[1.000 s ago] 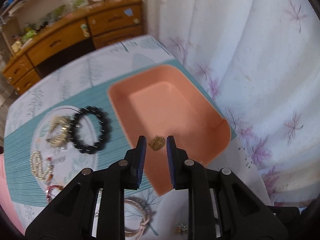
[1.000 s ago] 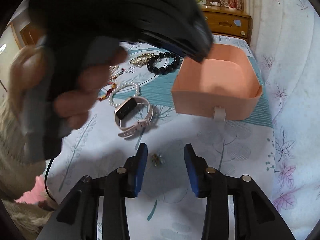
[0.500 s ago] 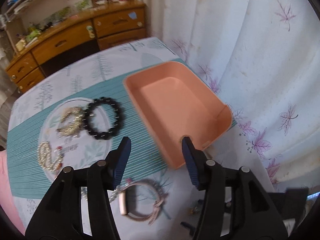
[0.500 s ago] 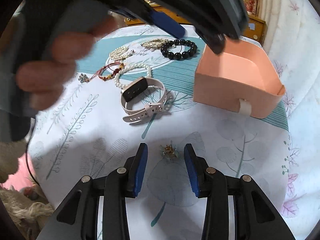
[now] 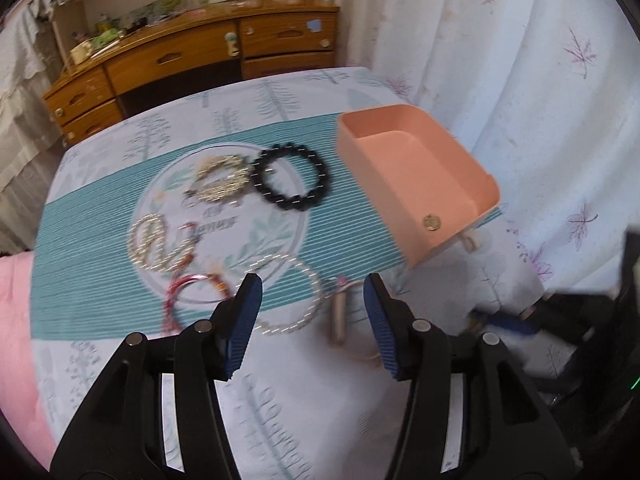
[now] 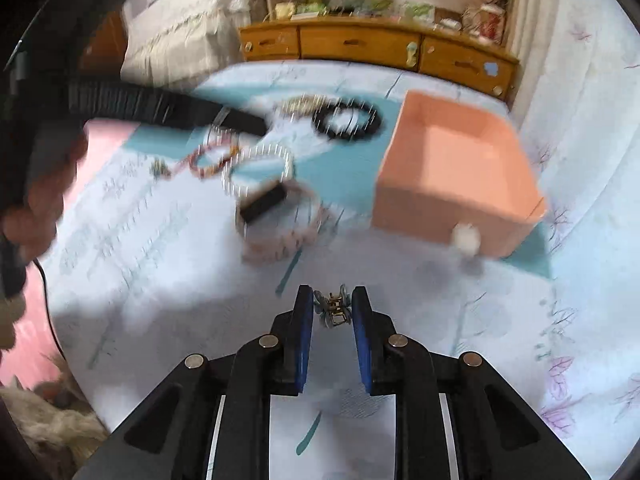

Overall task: Organize jewelry
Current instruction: 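Carry the coin and charm into the pink box and open both tools, then grasp the red string bracelet with the left tool while the right tool grasps the pink watch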

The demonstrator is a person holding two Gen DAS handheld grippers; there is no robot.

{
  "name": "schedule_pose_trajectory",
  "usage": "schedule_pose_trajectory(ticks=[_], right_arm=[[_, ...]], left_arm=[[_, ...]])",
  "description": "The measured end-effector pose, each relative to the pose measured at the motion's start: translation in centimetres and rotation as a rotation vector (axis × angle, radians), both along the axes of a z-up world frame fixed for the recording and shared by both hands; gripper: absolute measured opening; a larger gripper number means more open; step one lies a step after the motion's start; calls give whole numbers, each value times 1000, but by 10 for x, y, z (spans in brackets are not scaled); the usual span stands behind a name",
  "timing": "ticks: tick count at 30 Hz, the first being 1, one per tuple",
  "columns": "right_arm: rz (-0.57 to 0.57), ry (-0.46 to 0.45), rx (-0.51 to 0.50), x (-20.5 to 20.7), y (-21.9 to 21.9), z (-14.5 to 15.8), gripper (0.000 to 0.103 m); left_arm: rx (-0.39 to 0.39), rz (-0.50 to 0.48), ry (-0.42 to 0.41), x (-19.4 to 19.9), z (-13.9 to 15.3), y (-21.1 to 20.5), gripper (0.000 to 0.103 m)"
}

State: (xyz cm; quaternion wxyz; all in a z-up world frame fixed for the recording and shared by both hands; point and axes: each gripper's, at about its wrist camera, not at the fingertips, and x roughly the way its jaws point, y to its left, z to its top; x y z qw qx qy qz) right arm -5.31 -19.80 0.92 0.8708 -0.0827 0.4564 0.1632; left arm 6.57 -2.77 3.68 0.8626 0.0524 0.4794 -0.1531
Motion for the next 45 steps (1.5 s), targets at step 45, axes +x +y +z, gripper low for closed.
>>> schedule_pose_trajectory(ticks=[45], right_arm=[[-150, 191, 152, 88, 6, 63, 40]], left_arm=[[57, 249, 83, 26, -16, 116, 50]])
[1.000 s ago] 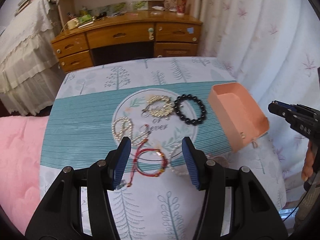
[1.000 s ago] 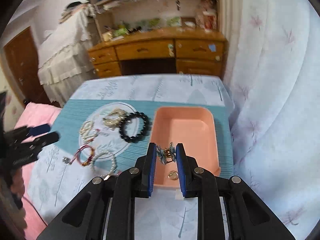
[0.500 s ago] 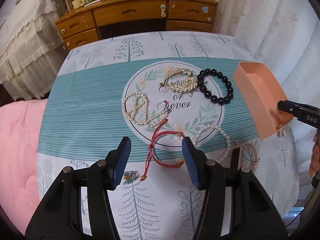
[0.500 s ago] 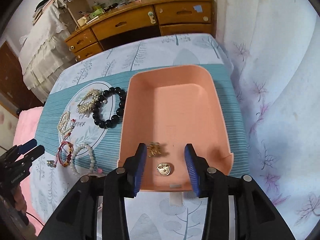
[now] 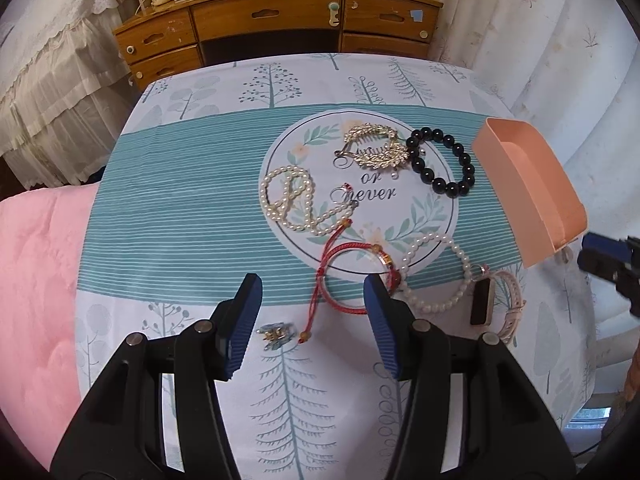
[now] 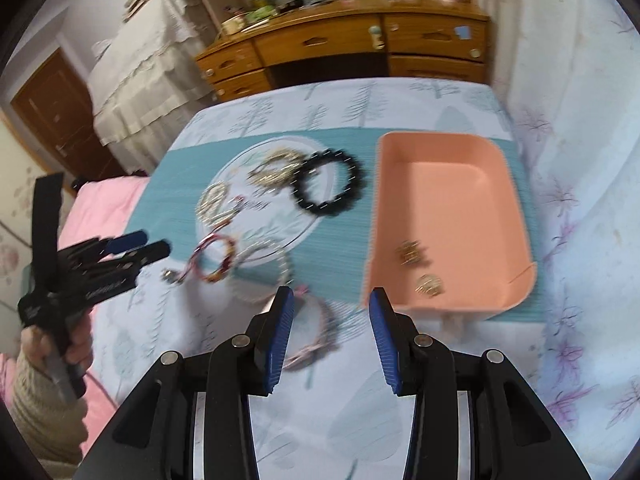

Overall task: Organize jewelry
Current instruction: 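Grasp the red string bracelet with the left tool while the right tool grasps the pink watch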

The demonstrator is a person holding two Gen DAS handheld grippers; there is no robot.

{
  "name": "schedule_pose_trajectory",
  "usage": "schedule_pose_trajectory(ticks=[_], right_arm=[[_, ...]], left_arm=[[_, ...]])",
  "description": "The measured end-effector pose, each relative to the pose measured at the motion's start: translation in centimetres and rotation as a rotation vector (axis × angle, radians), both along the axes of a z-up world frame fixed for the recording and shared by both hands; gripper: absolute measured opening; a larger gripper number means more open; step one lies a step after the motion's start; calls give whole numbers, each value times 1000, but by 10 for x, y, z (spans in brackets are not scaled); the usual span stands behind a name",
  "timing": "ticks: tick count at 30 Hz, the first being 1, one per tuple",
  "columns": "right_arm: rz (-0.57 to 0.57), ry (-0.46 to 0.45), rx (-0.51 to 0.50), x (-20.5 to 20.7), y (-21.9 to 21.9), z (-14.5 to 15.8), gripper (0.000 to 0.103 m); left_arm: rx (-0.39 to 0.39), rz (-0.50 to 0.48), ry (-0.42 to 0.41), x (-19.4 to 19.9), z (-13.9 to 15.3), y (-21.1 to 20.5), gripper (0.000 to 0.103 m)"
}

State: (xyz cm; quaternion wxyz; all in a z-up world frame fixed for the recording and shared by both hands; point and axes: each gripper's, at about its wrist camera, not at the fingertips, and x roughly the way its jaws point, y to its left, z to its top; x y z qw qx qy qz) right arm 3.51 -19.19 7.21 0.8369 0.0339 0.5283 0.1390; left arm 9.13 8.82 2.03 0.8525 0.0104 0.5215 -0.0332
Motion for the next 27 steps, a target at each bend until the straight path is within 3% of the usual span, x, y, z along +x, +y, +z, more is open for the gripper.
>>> schedule_pose_trajectory(ticks=[7, 16, 20, 23, 27], right_arm=[[11, 103, -12, -6, 21, -30, 40], [-56, 236, -41, 6, 26, -81, 39], [-61, 210, -91, 11, 34, -86, 36], [-52, 191, -134, 14, 39, -86, 28], [-24, 162, -196, 17, 49, -88, 18]], left_arm=[[9, 12, 44, 6, -17, 10, 50], [15, 6, 92, 30, -44, 13, 50], [17, -10, 116, 40, -54, 7, 49], [35, -37, 122, 45, -59, -1, 48], [48, -59, 126, 52, -64, -10, 37]])
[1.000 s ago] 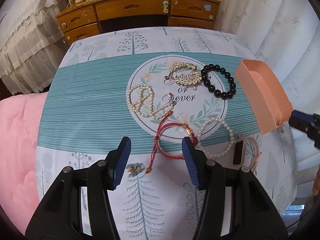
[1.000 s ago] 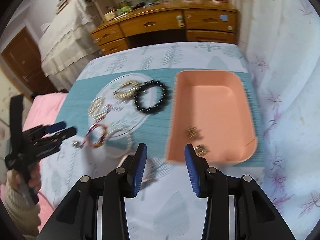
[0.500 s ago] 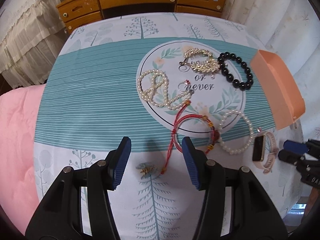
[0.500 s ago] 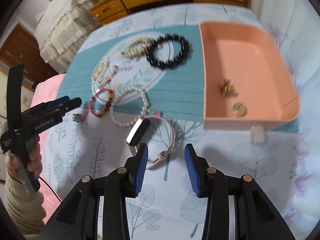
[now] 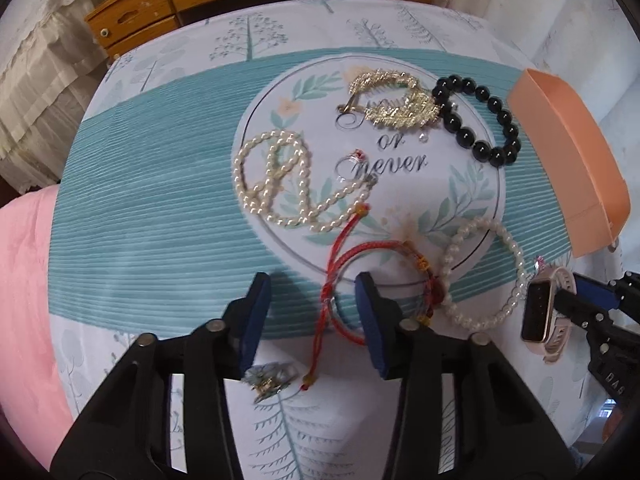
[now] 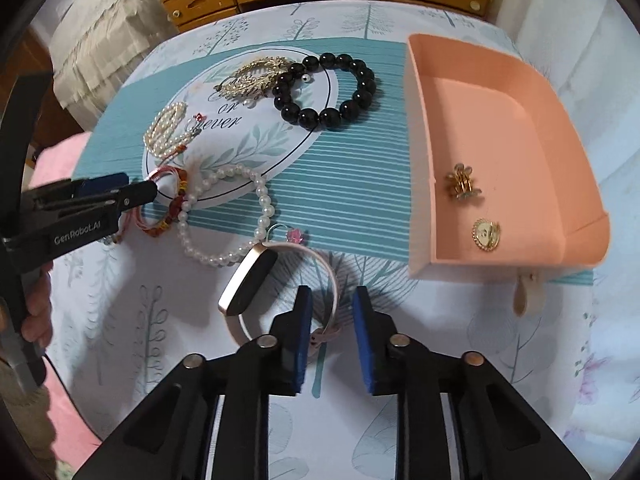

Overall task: Organize jewelry
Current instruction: 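Grasp the red string bracelet with the left tool while the right tool grasps the pink watch, then carry the red bracelet and pink watch into the pink box and release both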

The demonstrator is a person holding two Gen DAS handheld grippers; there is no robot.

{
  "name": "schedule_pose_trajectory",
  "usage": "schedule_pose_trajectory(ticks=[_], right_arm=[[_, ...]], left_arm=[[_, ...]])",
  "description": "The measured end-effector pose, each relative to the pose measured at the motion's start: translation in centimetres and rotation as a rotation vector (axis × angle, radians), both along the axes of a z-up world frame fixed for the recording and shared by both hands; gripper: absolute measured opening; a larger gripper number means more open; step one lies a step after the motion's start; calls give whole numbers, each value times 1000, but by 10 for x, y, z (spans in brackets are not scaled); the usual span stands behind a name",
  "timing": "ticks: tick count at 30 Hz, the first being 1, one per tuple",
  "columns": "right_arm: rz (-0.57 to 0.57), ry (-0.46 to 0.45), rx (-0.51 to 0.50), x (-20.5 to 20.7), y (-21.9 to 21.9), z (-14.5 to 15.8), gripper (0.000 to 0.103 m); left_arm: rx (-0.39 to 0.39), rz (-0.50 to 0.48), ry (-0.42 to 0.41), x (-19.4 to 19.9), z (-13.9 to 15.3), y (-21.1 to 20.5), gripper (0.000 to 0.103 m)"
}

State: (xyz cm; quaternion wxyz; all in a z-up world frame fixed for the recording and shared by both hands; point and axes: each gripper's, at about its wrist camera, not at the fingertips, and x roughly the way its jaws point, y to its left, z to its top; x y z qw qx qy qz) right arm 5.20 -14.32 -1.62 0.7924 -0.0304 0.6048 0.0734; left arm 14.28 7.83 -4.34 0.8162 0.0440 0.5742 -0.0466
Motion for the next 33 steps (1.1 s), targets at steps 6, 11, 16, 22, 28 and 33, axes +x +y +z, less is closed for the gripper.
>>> schedule_pose_trajectory(ticks=[6, 11, 16, 22, 28, 33], right_arm=[[40, -34, -48, -3, 5, 0, 6], [49, -38, 2, -6, 0, 3, 4], [66, -88, 30, -18, -5, 22, 4], [66, -142, 73, -28, -16, 52, 4], [-10, -240, 105, -26, -54, 95, 4], [-109, -314, 118, -16, -98, 129, 4]], left_arm=[[-18, -38, 36, 6, -1, -9, 7], [-41, -31, 46, 4, 0, -10, 4], [-57, -20, 29, -7, 8, -9, 4], [-59, -48, -45, -25, 48, -20, 4], [-88, -116, -127, -40, 98, -55, 4], [-113, -177, -206, -40, 137, -103, 4]])
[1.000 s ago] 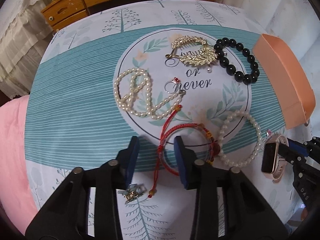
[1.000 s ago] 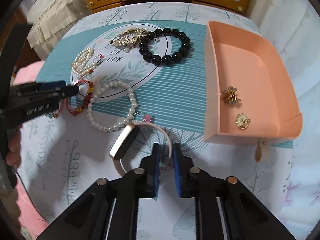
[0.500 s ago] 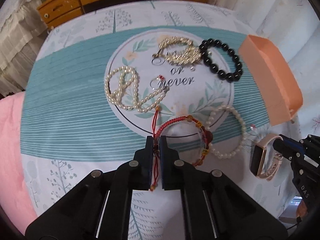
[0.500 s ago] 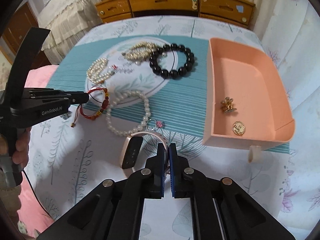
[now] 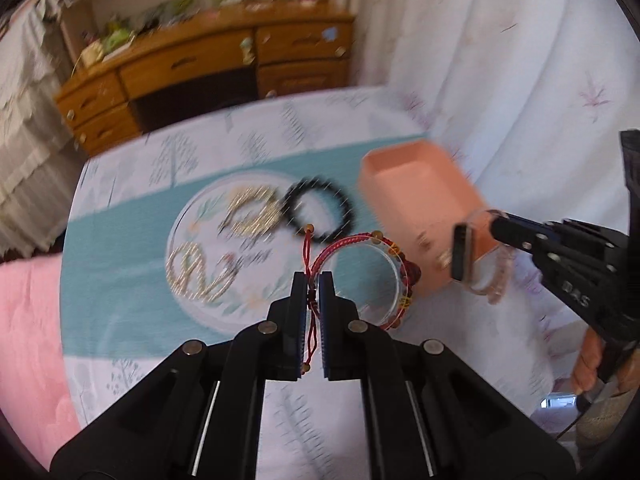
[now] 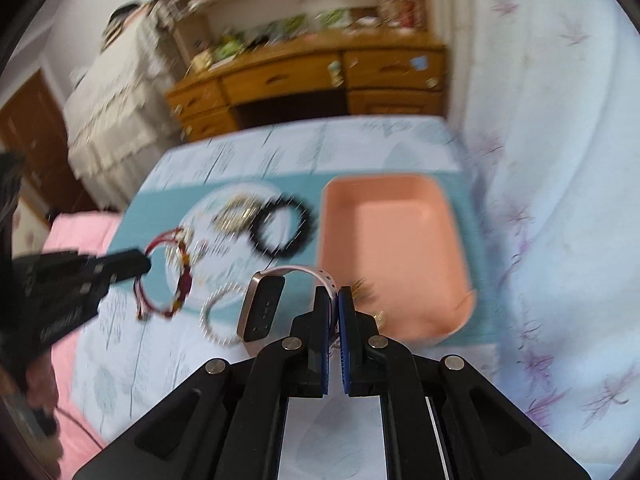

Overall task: Organize jewelry
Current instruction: 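Carry the red bracelet and pink watch into the pink box and release both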

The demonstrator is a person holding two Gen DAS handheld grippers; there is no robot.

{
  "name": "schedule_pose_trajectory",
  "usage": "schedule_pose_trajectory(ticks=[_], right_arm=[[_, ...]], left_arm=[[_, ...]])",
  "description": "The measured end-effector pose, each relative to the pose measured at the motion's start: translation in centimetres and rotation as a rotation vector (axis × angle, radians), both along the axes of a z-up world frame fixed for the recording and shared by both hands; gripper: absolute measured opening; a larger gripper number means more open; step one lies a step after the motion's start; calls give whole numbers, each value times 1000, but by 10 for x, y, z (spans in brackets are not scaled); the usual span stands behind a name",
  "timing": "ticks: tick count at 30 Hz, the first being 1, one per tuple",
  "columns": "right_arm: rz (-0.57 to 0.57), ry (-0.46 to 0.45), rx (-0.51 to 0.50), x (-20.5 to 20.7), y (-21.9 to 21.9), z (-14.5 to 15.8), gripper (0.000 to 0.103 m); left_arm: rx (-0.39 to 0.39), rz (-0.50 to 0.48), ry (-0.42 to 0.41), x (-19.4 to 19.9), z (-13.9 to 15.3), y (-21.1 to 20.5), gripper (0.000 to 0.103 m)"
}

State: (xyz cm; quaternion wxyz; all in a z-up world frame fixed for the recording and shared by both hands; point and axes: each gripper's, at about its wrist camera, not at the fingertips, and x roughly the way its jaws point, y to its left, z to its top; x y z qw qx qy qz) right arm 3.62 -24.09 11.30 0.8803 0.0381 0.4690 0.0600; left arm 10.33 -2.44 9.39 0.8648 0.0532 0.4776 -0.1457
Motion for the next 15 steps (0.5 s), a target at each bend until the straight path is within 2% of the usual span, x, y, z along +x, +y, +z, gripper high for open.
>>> schedule_pose_trajectory(ticks=[4, 8, 11, 15], right_arm=[[-69, -46, 1, 14, -33, 25, 4], [-110, -62, -5, 26, -56, 36, 4], [-130, -44, -16, 38, -68, 31, 4], [-137, 12, -33, 50, -75, 7, 4]], left_arm=[[-9, -8, -53, 18, 20, -37, 4], [-13, -8, -61, 45, 21, -70, 4], [-16, -2, -38, 67, 9, -92, 4], [-10, 2, 4, 89, -17, -114, 4]])
